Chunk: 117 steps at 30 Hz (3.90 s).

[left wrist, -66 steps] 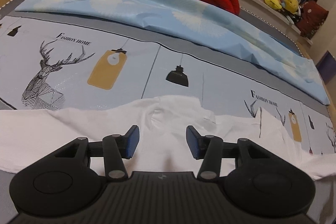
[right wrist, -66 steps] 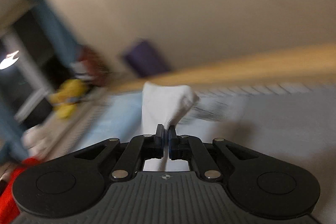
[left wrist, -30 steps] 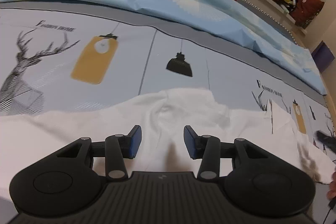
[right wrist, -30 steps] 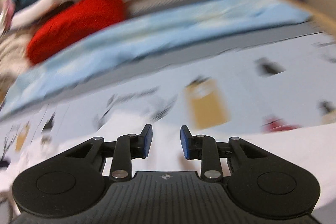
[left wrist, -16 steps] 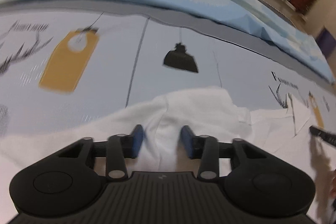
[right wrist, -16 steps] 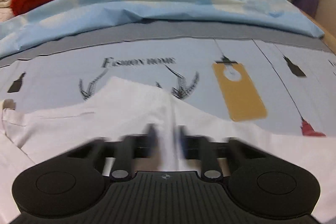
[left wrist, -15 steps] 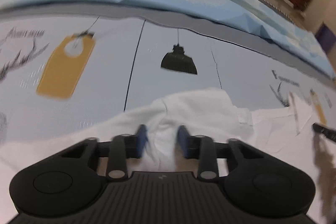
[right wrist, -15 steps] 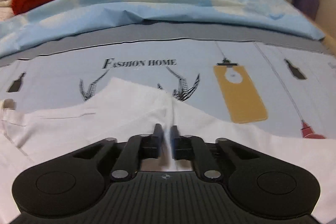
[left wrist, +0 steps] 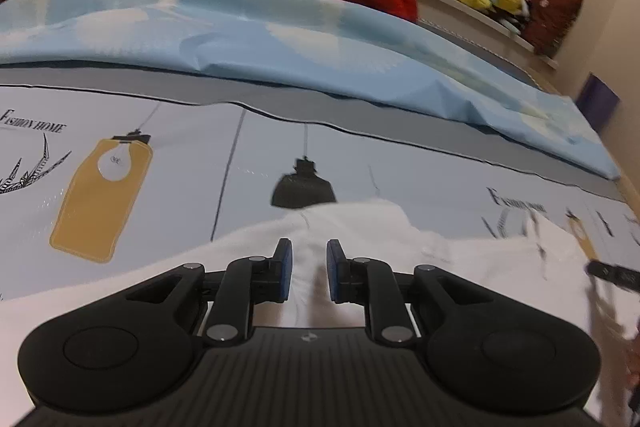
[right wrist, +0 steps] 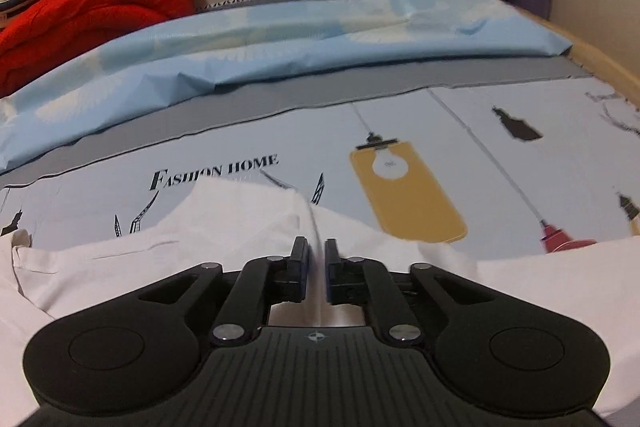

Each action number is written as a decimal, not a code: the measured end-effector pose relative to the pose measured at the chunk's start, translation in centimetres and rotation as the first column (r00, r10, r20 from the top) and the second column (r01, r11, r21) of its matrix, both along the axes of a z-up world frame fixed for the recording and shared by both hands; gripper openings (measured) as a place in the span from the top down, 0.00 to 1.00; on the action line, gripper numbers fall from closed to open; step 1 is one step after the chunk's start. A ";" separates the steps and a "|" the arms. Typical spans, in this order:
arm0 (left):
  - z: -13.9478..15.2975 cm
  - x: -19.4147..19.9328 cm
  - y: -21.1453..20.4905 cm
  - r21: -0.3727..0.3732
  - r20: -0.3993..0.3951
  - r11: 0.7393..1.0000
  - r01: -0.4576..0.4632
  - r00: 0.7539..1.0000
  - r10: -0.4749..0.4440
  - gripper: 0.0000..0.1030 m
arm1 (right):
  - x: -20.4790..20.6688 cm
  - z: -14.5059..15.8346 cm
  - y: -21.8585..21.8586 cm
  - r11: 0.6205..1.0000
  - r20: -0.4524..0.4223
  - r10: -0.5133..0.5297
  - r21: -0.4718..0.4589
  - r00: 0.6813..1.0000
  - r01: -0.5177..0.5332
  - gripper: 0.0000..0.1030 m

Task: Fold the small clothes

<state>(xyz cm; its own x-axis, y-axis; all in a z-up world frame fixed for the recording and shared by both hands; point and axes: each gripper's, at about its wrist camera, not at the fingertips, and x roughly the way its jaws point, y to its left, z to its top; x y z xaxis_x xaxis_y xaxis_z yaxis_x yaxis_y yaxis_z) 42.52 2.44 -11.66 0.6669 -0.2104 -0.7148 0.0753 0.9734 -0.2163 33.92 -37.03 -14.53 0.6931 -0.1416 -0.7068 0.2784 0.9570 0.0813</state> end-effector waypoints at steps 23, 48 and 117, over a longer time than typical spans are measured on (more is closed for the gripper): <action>10.9 -28.5 5.5 -0.009 0.009 0.998 0.070 0.998 -0.070 0.80 | -30.7 15.4 -2.4 0.988 0.176 0.026 0.147 0.984 -0.053 0.82; -0.2 -39.4 9.5 0.002 -0.415 0.997 -0.078 0.907 0.072 0.73 | -37.3 2.8 -1.1 0.984 -0.399 0.001 0.162 0.917 0.070 0.77; 1.4 -40.0 5.3 0.135 -0.365 0.986 0.094 0.930 -0.039 0.64 | -37.8 5.5 1.9 0.994 -0.246 -0.004 0.106 0.969 0.031 0.59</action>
<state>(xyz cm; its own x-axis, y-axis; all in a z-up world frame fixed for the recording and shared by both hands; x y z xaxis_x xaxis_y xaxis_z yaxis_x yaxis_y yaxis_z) 2.55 7.78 -10.26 0.3466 -0.1189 -0.9305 0.0847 0.9918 -0.0952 -3.91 -35.12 -9.00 0.4946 -0.0650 -0.8667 0.3193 0.9411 0.1116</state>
